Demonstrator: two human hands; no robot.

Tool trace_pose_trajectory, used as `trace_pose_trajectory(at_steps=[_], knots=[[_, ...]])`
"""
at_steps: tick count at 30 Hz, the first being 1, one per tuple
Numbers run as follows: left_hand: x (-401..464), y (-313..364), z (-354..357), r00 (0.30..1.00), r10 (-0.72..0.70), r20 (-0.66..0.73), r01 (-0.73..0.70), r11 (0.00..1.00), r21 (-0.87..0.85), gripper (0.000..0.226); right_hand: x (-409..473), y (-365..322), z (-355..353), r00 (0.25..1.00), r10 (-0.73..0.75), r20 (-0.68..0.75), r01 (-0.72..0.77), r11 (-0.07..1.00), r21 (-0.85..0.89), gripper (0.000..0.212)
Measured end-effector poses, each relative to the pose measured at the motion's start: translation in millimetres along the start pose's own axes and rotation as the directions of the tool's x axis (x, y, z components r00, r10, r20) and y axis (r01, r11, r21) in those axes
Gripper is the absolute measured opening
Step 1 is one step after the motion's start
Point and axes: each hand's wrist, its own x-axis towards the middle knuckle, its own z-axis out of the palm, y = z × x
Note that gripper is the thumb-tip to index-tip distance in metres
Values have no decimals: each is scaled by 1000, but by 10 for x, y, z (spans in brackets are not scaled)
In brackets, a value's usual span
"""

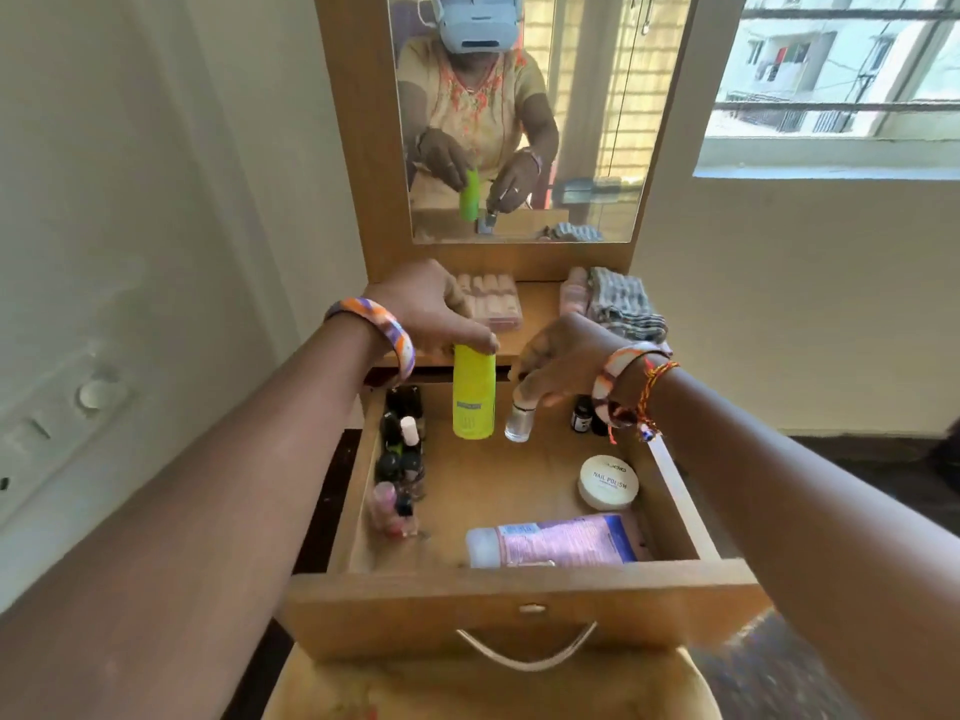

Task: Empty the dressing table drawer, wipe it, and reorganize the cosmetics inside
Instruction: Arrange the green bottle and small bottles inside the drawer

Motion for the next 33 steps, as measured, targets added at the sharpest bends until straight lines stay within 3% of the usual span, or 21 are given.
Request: trace_pose_trajectory(at_steps=[4, 11, 18, 22, 33], knots=[[-255, -140, 64, 966, -99, 239, 66, 988, 142, 35, -145, -113, 274, 982, -39, 185, 59, 993, -107, 21], [-517, -347, 172, 907, -208, 366, 103, 952, 287, 39, -209, -221, 753, 968, -65, 241, 105, 982, -157, 16], [-592, -457, 263, 919, -241, 312, 133, 934, 332, 30, -267, -339, 991, 977, -34, 209, 78, 975, -209, 33], [-573, -494, 259, 919, -244, 309, 130, 929, 347, 38, -279, -369, 1069, 980, -28, 197, 80, 961, -264, 40], [-593, -549, 350, 927, -242, 287, 110, 906, 408, 31, -262, -312, 1160, 976, -21, 217, 66, 977, -204, 38]])
